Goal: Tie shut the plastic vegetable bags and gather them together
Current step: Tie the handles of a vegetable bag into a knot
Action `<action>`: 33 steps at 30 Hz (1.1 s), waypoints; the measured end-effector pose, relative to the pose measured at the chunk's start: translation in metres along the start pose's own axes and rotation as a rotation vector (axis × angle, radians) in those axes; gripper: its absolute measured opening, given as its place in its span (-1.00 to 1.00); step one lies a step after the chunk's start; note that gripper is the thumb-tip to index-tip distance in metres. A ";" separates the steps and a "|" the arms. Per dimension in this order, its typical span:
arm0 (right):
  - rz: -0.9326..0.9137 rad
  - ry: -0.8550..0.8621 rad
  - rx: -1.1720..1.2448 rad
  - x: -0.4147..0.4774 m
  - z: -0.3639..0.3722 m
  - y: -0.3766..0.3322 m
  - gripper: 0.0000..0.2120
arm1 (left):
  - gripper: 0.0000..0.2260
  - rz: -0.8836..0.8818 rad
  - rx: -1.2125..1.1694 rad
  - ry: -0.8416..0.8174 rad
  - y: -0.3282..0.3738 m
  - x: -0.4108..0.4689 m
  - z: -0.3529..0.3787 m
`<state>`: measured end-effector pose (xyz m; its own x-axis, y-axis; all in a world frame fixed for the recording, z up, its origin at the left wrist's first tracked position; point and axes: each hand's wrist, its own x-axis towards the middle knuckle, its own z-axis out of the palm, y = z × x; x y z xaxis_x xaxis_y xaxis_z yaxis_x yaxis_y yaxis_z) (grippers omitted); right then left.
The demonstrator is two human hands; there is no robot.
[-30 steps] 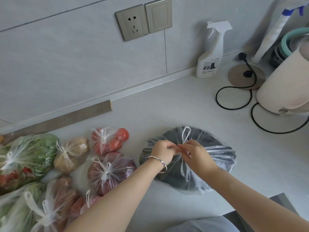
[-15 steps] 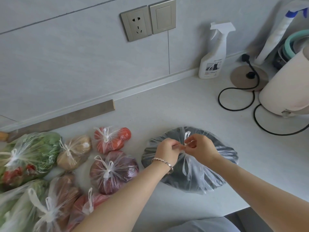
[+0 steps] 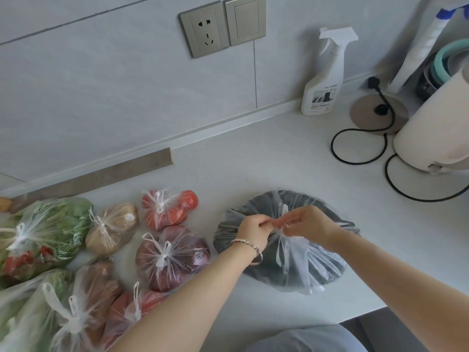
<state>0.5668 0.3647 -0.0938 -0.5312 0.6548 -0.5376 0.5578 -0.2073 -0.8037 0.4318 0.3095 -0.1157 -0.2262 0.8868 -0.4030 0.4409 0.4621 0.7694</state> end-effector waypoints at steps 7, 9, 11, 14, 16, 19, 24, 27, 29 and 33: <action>-0.174 0.309 -0.060 -0.004 0.024 0.011 -0.51 | -0.79 -0.096 -0.060 -0.030 -0.004 0.002 -0.002; -0.172 0.362 -0.043 -0.004 0.028 0.010 -0.53 | -0.78 -0.088 -0.071 -0.008 -0.001 0.002 -0.002; -0.157 0.399 -0.065 -0.002 0.029 0.009 -0.64 | -0.79 -0.101 -0.077 0.000 -0.001 0.002 -0.001; -0.134 0.404 -0.143 -0.001 0.026 0.007 -0.84 | -0.78 -0.131 -0.092 0.015 0.000 0.001 0.000; -0.156 0.362 -0.189 -0.001 0.023 0.005 -0.87 | -0.75 -0.125 -0.096 0.026 0.000 -0.001 0.000; -0.151 0.307 -0.152 -0.005 0.017 0.001 -0.84 | -0.76 -0.098 -0.087 0.052 0.001 -0.004 0.000; -0.103 0.104 0.051 -0.008 0.011 0.001 -0.75 | -0.76 -0.070 -0.044 0.017 0.003 -0.004 -0.002; -0.207 0.198 -0.164 -0.001 0.015 0.008 -0.80 | -0.77 -0.097 -0.055 -0.005 0.002 -0.004 -0.004; -0.299 0.239 -0.319 0.001 0.019 0.013 -0.83 | -0.77 -0.122 -0.066 -0.018 0.002 -0.004 -0.005; -0.448 0.312 -0.569 0.000 0.026 0.021 -0.88 | -0.78 -0.139 -0.082 -0.031 0.004 -0.003 -0.007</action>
<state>0.5616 0.3419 -0.1172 -0.6263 0.7790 -0.0289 0.6180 0.4735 -0.6276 0.4282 0.3081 -0.1082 -0.2528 0.8141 -0.5228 0.3347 0.5805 0.7423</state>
